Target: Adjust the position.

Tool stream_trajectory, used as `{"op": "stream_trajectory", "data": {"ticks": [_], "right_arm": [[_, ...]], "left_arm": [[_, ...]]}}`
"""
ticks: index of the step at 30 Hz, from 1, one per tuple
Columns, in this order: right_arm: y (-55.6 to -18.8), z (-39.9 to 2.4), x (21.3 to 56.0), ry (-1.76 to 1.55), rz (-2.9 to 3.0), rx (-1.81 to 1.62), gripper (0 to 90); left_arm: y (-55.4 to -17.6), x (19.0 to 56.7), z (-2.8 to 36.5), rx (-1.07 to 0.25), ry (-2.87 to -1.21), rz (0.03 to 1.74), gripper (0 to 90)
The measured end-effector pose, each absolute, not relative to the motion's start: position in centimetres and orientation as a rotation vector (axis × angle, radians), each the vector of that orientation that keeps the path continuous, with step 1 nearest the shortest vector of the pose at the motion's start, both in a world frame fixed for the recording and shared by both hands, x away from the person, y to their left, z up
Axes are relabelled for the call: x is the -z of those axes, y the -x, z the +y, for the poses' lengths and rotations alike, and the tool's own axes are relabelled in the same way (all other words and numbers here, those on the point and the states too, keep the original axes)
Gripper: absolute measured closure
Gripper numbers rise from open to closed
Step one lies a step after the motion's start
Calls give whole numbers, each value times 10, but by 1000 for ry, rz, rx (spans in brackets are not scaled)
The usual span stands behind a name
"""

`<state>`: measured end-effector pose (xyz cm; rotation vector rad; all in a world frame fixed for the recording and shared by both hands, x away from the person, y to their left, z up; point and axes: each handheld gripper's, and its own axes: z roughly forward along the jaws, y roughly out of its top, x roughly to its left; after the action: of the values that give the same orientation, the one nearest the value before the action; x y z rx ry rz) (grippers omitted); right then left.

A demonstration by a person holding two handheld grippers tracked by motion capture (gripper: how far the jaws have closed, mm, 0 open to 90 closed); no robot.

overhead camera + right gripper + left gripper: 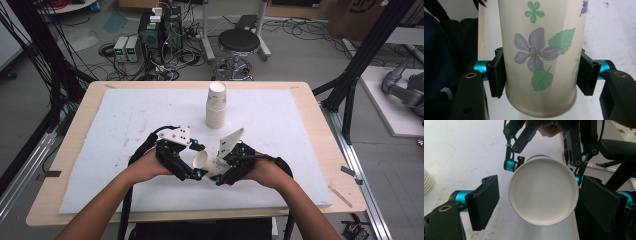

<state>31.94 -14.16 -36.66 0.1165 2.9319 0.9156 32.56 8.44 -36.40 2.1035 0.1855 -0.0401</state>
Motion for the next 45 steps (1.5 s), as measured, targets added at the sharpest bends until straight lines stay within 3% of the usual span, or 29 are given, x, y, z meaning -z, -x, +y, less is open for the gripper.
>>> {"op": "stream_trajectory", "data": {"ticks": [8, 16, 23, 26, 33, 45], "right_arm": [[-316, -133, 370, -69, 2965, -791, 361], [-313, -124, 372, -60, 3025, -661, 360], [-313, -124, 374, -33, 3010, -665, 318], [-314, -131, 372, -113, 2972, -774, 194], [-316, -161, 372, -238, 2896, -1128, 193], [-311, -194, 380, -349, 2640, -1427, 193]], "left_arm": [[-328, 369, 80, 75, -2141, 170, 224], [-328, 373, 76, 148, -2178, 101, 358], [-327, 373, 78, 123, -2178, 97, 377], [-326, 370, 83, 112, -2145, 109, 379], [-323, 370, 94, 72, -2081, 153, 380], [-318, 380, 114, -16, -1880, 240, 377]]}}
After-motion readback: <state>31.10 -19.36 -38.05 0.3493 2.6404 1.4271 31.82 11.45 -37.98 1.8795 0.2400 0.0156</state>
